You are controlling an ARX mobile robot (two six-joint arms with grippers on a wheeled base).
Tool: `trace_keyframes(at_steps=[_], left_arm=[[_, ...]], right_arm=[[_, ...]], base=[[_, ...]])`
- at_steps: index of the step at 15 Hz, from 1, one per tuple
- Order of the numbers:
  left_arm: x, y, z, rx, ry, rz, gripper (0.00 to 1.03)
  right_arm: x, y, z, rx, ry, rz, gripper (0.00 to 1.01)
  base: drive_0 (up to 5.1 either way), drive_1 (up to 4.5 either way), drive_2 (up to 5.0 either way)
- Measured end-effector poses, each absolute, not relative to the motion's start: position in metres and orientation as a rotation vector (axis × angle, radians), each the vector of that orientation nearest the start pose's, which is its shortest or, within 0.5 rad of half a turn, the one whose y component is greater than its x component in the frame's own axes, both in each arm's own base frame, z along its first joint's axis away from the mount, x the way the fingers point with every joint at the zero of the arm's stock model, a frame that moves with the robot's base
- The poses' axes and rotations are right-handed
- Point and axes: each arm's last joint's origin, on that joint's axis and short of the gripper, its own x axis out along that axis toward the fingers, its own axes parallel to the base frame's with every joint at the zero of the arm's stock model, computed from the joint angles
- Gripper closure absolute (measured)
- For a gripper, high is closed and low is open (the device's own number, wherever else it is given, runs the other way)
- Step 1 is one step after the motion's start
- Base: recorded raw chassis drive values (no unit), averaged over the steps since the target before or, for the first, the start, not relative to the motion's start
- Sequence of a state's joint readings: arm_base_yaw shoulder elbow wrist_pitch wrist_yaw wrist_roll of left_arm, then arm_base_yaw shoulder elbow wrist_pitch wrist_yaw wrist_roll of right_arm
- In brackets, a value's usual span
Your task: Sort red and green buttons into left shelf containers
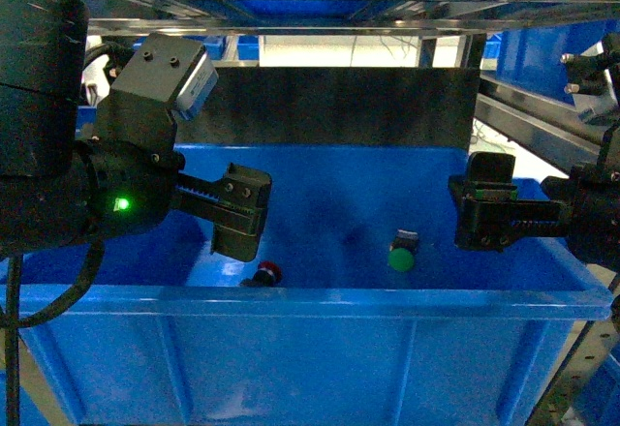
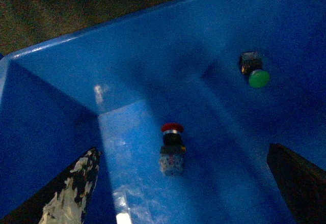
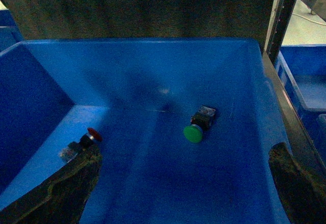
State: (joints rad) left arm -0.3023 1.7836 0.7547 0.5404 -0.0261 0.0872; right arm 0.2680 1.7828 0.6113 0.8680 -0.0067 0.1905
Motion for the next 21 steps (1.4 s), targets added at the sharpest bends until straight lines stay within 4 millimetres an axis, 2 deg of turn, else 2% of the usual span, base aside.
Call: trace_keyframes(at_steps=[1,2,3,4,7,9,11,13,14,16,21], left_arm=[[0.313,-0.090,0.132,0.097,0.198,-0.085,0.23],[0.274,-0.055,0.138,0.028,0.054,0.019,0.48],[0.261,-0.048,0.154,0.003,-0.018,0.014,0.61],[0.252,-0.044,0.158,0.001,-0.030,0.004,0.70],[0.224,-0.030,0.150,0.017,0.070,0.003,0.97],[0.208,-0.023,0.166,0.001,-0.007,0.003,1.01],[0.194,-0.017,0.161,0.004,0.020,0.003,1.01],[0.181,-0.013,0.159,0.005,0.032,0.003,1.01],[0.174,-0.011,0.163,0.003,0.012,-0.002,1.01],[0.162,0.001,0.161,0.001,0.022,0.019,1.01],[0.140,0.000,0.166,0.001,0.006,0.000,1.01]], right_arm=[[0.287,0.071,0.131,0.054,0.078,0.051,0.26],[0.256,0.042,0.141,0.020,0.033,-0.023,0.52],[0.243,0.039,0.147,0.020,0.007,-0.002,0.65],[0.234,0.036,0.148,0.014,0.006,0.012,0.74],[0.212,0.024,0.149,0.003,0.025,-0.005,0.99],[0.197,0.018,0.157,-0.001,0.039,0.000,0.99],[0.184,0.014,0.165,0.003,-0.002,0.000,0.99],[0.173,0.010,0.161,0.001,0.026,0.000,0.99],[0.165,0.000,0.160,0.002,0.025,-0.005,0.99],[0.155,-0.001,0.164,0.002,0.007,-0.008,0.99],[0.136,-0.001,0.167,0.002,-0.002,-0.008,0.99]], base=[[0.0,0.00,0.0],[0.0,0.00,0.0],[0.0,0.00,0.0],[0.0,0.00,0.0],[0.0,0.00,0.0],[0.0,0.00,0.0],[0.0,0.00,0.0],[0.0,0.00,0.0],[0.0,0.00,0.0],[0.0,0.00,0.0],[0.0,0.00,0.0]])
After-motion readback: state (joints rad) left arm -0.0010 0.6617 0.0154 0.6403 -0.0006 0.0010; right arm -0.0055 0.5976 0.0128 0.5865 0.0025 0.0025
